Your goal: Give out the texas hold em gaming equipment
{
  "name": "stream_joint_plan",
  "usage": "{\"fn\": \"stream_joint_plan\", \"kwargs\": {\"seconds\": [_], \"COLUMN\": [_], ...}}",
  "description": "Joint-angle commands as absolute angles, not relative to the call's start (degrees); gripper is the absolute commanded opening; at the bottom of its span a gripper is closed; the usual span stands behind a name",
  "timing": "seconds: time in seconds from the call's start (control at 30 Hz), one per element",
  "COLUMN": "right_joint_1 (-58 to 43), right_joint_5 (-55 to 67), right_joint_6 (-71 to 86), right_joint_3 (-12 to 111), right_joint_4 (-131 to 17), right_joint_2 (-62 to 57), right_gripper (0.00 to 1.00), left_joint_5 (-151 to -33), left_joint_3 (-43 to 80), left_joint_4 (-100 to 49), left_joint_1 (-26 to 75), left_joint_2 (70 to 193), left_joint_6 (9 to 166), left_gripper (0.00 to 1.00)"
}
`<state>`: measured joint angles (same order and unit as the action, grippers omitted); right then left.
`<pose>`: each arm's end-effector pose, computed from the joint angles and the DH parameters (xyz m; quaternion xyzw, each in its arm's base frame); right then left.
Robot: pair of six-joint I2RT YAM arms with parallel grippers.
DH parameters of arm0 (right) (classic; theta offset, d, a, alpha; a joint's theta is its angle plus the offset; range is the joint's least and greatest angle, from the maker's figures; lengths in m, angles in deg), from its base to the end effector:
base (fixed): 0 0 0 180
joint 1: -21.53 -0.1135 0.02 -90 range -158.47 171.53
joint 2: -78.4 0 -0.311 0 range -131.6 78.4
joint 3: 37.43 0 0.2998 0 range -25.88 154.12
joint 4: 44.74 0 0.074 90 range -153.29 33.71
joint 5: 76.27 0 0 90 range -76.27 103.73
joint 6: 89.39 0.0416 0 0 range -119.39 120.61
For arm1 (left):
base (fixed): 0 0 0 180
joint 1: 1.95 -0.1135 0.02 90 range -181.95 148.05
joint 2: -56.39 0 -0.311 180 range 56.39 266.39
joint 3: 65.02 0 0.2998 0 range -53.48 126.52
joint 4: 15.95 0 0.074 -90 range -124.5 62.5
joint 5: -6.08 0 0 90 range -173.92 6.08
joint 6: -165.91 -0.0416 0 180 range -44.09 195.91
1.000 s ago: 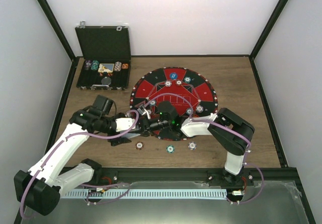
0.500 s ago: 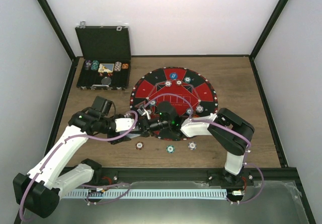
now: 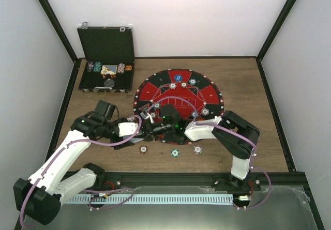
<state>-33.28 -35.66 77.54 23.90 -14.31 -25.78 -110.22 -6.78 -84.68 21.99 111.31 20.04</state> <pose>0.2132 0.3571 0.1894 0.1210 -0.7452 -0.6526 0.0645 0.1633 -0.0927 0.2842 0.6475 0.6988 -0.1567 0.2605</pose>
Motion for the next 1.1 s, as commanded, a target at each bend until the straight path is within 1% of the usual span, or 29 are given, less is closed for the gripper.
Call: {"fn": "stream_joint_plan", "kwargs": {"seconds": [0.0,0.07,0.17,0.33,0.5,0.67,0.7,0.77,0.83,0.9,1.0,1.07], "right_joint_1": [-33.85,-33.86,-33.93,-33.91,-33.91,-33.93,-33.85,-33.68,-33.29,-32.74,-31.98,-31.68], "right_joint_5": [-36.22,-36.35,-36.52,-36.78,-36.62,-36.41,-36.44,-36.48,-36.64,-36.84,-36.74,-36.59], "right_joint_6": [77.93,78.11,78.13,78.48,78.26,77.86,77.61,76.89,75.14,73.00,70.37,68.98], "right_joint_3": [26.90,27.09,27.29,27.03,26.58,26.15,26.15,26.27,26.77,27.37,27.63,27.91], "right_joint_4": [-11.27,-11.00,-10.91,-10.15,-10.57,-11.09,-11.42,-12.26,-14.59,-17.95,-22.47,-24.60], "right_joint_2": [-25.98,-26.24,-26.60,-27.10,-27.13,-27.24,-27.27,-27.16,-26.84,-26.40,-25.81,-25.58], "right_gripper": [0.09,0.09,0.09,0.09,0.09,0.10,0.13,0.27,0.32,0.35,0.44,0.48], "left_joint_5": [-111.43,-111.51,-110.94,-110.11,-110.52,-110.71,-110.72,-110.81,-110.81,-110.81,-111.02,-111.15], "left_joint_3": [-7.48,-7.56,-7.53,-7.54,-6.62,-5.98,-5.89,-5.57,-5.32,-4.91,-4.39,-4.33], "left_joint_4": [-84.40,-84.36,-84.36,-84.45,-85.11,-85.61,-85.74,-86.00,-86.39,-86.78,-87.43,-87.69], "left_joint_1": [22.22,22.22,22.22,22.19,22.21,22.20,22.21,22.22,22.21,22.19,22.22,22.22], "left_joint_2": [111.18,111.23,111.22,111.19,112.04,111.91,111.79,111.59,111.48,111.37,111.15,111.06], "left_joint_6": [18.52,18.44,18.41,17.89,17.78,17.74,17.73,17.72,17.74,17.89,18.07,18.14], "left_gripper": [0.75,0.77,0.76,0.63,0.48,0.42,0.40,0.34,0.24,0.17,0.11,0.11]}}
